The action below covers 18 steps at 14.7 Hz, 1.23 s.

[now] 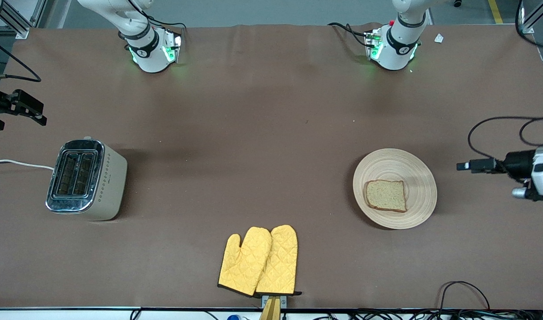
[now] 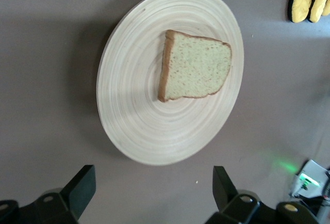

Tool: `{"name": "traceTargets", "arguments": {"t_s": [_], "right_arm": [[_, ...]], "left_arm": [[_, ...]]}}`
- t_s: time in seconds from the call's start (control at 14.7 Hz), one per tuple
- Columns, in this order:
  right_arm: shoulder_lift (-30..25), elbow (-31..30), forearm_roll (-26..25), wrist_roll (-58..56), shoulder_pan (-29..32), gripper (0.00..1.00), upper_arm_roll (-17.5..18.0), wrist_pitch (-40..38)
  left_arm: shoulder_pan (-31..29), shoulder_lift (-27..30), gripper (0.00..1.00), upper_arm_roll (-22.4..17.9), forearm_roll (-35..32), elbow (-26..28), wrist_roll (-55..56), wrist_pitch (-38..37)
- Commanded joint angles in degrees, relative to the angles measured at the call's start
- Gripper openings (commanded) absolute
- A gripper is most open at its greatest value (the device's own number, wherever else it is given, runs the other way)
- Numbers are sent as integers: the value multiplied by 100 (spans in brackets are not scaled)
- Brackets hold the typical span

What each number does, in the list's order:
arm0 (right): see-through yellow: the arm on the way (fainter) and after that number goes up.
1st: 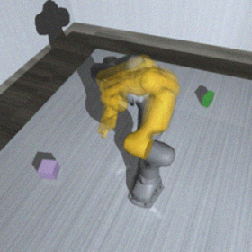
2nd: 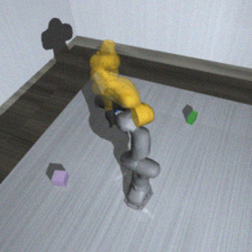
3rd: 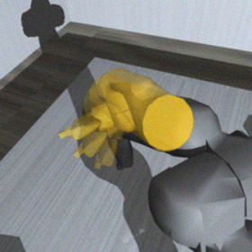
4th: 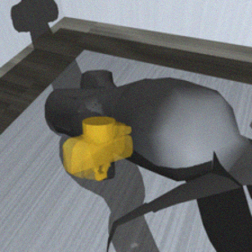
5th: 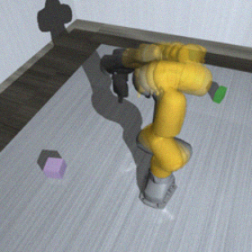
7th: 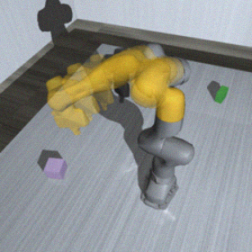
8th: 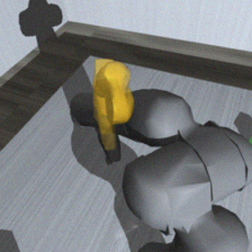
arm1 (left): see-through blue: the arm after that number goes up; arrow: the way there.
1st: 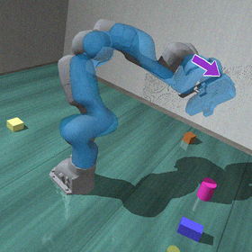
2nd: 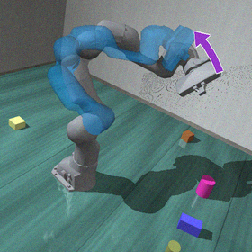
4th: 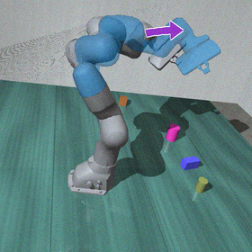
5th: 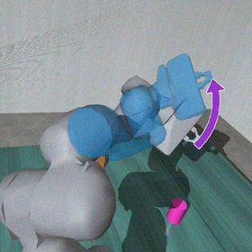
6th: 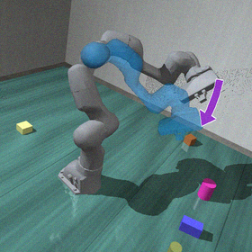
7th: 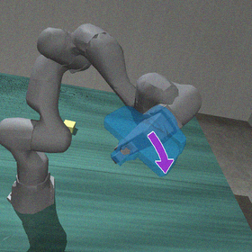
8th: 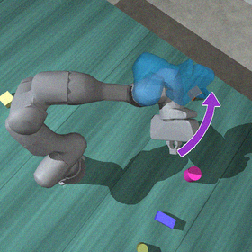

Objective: Move plate and put bread in toaster
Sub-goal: 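Reach the left gripper down to the rim of the wooden plate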

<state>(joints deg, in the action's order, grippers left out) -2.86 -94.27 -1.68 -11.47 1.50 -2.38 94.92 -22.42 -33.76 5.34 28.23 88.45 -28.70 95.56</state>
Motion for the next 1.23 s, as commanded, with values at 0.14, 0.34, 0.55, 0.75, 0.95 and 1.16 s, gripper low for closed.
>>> {"name": "traceTargets", "arguments": {"t_s": [0.14, 0.34, 0.55, 0.75, 0.95, 1.16], "right_arm": [[40, 67, 81, -66, 26, 100, -8, -9], [40, 67, 89, -66, 26, 100, -8, -9], [40, 67, 89, -66, 8, 100, -8, -9], [40, 67, 89, -66, 8, 100, -8, -17], [40, 67, 89, -66, 8, 100, -8, -17], [40, 67, 89, -66, 8, 100, -8, -9]], "left_arm": [[-43, -1158, 100, 55, 447, -575, -794, 242], [-78, -1396, 100, 55, 640, -575, -892, 287], [-78, -1519, 68, 46, 816, -566, -1109, 287], [-113, -1686, 33, 46, 1097, -548, -1594, 427], [-140, -1713, 15, 46, 1106, -548, -1647, 446], [-140, -1643, 0, 99, 1097, -557, -1656, 385]]}}
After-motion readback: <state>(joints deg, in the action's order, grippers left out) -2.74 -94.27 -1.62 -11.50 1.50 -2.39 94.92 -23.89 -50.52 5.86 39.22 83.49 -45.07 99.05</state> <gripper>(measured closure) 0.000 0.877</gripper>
